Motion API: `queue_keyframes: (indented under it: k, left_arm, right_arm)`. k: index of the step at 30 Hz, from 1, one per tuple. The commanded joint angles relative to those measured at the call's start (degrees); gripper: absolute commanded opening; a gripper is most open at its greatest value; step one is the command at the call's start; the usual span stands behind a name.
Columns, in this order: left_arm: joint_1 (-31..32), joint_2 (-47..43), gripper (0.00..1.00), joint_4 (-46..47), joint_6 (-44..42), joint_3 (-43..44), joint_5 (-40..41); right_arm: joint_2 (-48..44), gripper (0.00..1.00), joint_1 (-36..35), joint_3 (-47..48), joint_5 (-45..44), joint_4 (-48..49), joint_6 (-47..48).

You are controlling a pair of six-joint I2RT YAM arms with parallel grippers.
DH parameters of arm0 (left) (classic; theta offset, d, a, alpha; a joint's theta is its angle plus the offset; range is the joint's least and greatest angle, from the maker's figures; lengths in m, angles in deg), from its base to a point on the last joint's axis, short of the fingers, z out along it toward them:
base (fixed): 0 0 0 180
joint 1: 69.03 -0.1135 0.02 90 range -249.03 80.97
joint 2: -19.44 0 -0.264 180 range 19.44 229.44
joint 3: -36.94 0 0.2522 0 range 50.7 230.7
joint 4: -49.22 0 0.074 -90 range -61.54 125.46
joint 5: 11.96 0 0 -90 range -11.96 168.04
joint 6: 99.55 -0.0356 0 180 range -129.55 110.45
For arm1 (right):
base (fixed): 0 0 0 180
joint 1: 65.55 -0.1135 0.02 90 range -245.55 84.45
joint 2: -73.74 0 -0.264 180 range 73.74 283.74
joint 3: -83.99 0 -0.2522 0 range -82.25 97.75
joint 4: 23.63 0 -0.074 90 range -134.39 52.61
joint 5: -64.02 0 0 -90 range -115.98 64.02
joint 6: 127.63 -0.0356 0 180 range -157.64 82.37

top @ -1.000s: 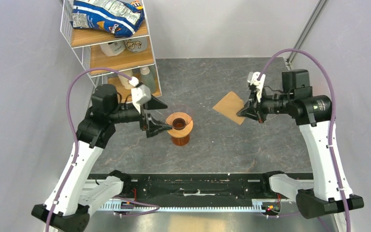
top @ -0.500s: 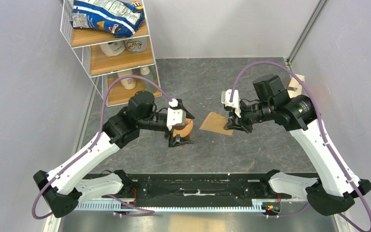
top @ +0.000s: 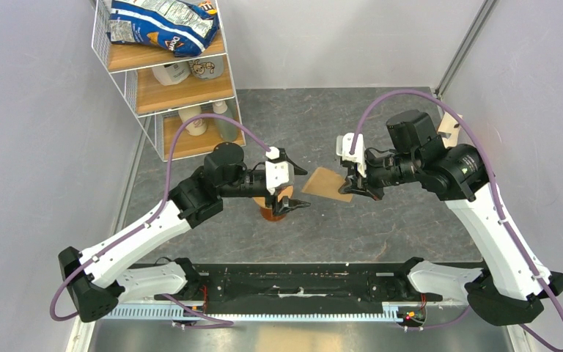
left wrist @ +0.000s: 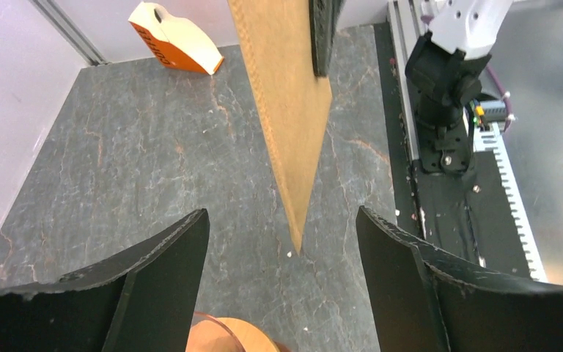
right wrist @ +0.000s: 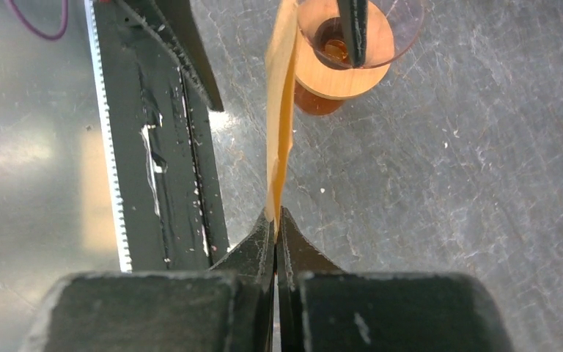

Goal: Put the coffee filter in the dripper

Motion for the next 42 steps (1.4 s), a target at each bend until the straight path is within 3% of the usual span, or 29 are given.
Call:
queue_keyframes:
  k: [1,4,7,9,12,15,19,22,29,35,41,42]
  left_arm:
    - [-1.35,-0.47,0.89,1.94,10.33,2.19,5.63]
    - [-5.0,-3.08,0.93,1.21,9.76,3.08,13.09]
    - [-5.77,-6.76,0.94,3.42,-3.0,2.69,21.39]
    - [-5.28,-9.46,0.94,3.64,-13.05,1.0,20.74]
    - [0.3,-11.04,0.94,2.7,-28.91,-1.96,22.83]
    - [7.93,-9.46,0.94,5.78,-35.29,-3.1,31.18]
    - [15.81,-6.83,0.92,9.06,-48.71,-6.57,35.01]
    - [19.44,-3.64,0.89,15.11,-56.9,-7.69,37.66]
    - [25.32,5.15,0.79,19.67,-55.44,-2.52,47.99]
    - [25.54,10.32,0.74,27.43,-57.11,-1.44,54.17]
    - [25.25,13.57,0.73,28.11,-56.33,1.71,58.35]
    - [24.88,14.18,0.69,27.18,-55.53,2.66,59.13]
  right_arm:
    - [-0.94,0.0,-0.11,-0.4,-7.41,7.92,-16.47]
    - [-1.79,0.0,1.23,-0.88,-14.52,13.45,-31.48]
    - [-1.35,0.0,3.83,-0.88,-14.27,16.28,-43.2]
    - [-0.28,0.0,8.12,-1.68,-11.5,18.61,-51.7]
    - [1.51,0.0,13.47,-4.27,-6.88,22.1,-67.67]
    - [2.11,0.0,15.06,-6.18,-6.08,24.76,-76.76]
    - [2.64,0.0,17.92,-9.19,0.05,28.96,-86.33]
    - [2.43,0.0,17.91,-9.73,-0.34,29.52,-88.42]
    - [2.65,0.0,17.95,-12.01,-1.76,29.96,-93.56]
    - [2.17,0.0,17.96,-12.59,-1.49,29.69,-94.02]
    - [1.97,0.0,17.87,-12.76,-1.43,29.37,-94.01]
    - [1.79,0.0,17.88,-12.72,-1.11,29.57,-94.11]
